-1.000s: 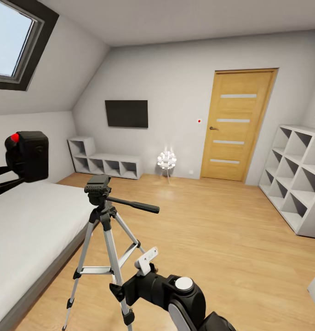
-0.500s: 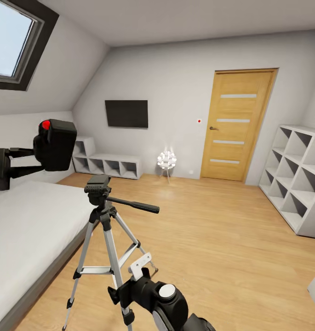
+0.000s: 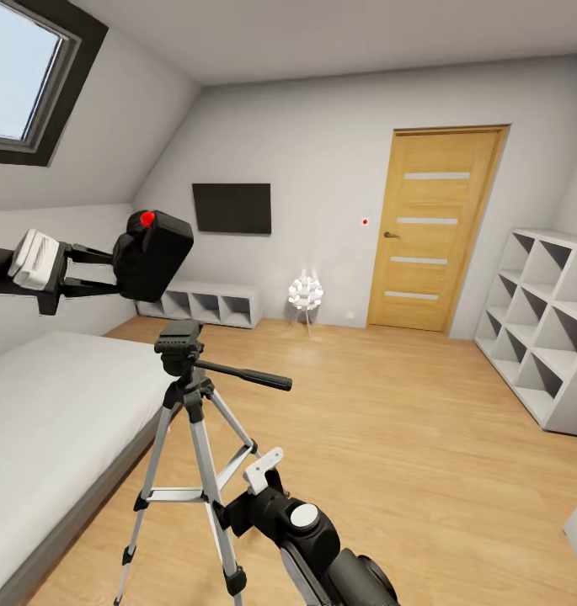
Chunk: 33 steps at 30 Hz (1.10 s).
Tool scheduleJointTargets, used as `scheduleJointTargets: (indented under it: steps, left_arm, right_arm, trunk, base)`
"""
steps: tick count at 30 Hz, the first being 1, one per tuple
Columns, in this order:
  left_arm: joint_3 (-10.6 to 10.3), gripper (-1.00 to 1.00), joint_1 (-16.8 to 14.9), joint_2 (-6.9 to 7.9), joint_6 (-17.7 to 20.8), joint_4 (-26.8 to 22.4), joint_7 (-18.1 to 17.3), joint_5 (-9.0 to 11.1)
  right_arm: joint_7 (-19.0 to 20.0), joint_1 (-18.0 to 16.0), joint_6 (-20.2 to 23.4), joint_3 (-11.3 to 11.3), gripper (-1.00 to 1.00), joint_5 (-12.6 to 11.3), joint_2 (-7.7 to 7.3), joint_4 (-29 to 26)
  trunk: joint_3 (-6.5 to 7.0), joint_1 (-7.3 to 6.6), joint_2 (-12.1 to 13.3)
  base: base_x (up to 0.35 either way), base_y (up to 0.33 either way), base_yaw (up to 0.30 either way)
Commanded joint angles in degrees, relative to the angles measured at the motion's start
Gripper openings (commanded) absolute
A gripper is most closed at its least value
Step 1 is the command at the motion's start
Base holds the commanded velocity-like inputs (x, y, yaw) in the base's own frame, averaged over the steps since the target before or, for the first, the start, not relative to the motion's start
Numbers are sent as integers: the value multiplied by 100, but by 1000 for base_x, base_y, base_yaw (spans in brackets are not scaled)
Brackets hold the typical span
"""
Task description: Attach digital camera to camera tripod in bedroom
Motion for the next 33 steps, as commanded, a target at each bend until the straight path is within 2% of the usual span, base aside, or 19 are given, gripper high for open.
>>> scheduleJointTargets:
  steps: [1, 5, 11, 16, 21, 25, 26, 29, 30, 33]
  left_arm:
    - [-89, -100, -95, 6, 57, 23, -12, 18]
    - [-266, -100, -363, -2, 132, 78, -20, 24]
    - [-355, -100, -613, -6, 243, 106, -30, 36]
    - [-443, -100, -723, -9, 317, 114, -33, 40]
    - [-621, -100, -841, -50, 410, 121, -34, 39]
    - [-1002, -100, -1079, -124, 469, 131, -35, 41]
    - [-1002, -100, -1079, -124, 469, 131, -35, 41]
    - [-1341, -100, -1303, -163, 520, 162, -35, 46]
    - [-1341, -100, -1303, -163, 520, 162, -35, 46]
    - [-1606, -100, -1481, -194, 577, 233, -35, 50]
  right_arm:
    - [-10, -15, -53, 0, 100, -46, 0, 24]
    - [-10, -38, -242, -4, 100, -41, 0, 92]
    - [17, -54, -323, -16, 100, -43, 0, 129]
    - [29, -54, -348, -22, 100, -39, 0, 142]
    - [33, -56, -354, -25, 100, -38, 0, 151]
    - [37, -59, -356, -26, 100, -43, 0, 214]
    - [37, -59, -356, -26, 100, -43, 0, 214]
    - [41, -68, -373, -25, 100, -72, 0, 312]
    - [41, -68, -373, -25, 100, -72, 0, 312]
    - [43, -84, -387, -25, 100, -129, 0, 369]
  trunk:
    - [-11, 2, -10]
    - [-11, 2, -10]
    - [-11, 2, -10]
    - [-11, 2, -10]
    - [-11, 2, -10]
    - [-11, 2, -10]
    - [-11, 2, -10]
    - [-11, 2, -10]
    - [-11, 2, -10]
    - [-11, 2, -10]
  base:
    - [0, 0, 0]
    - [0, 0, 12]
    - [0, 0, 108]
    - [0, 0, 80]
    - [0, 0, 29]
    - [0, 0, 12]
    - [0, 0, 9]
    - [0, 0, 6]
    - [0, 0, 4]
    - [0, 0, 11]
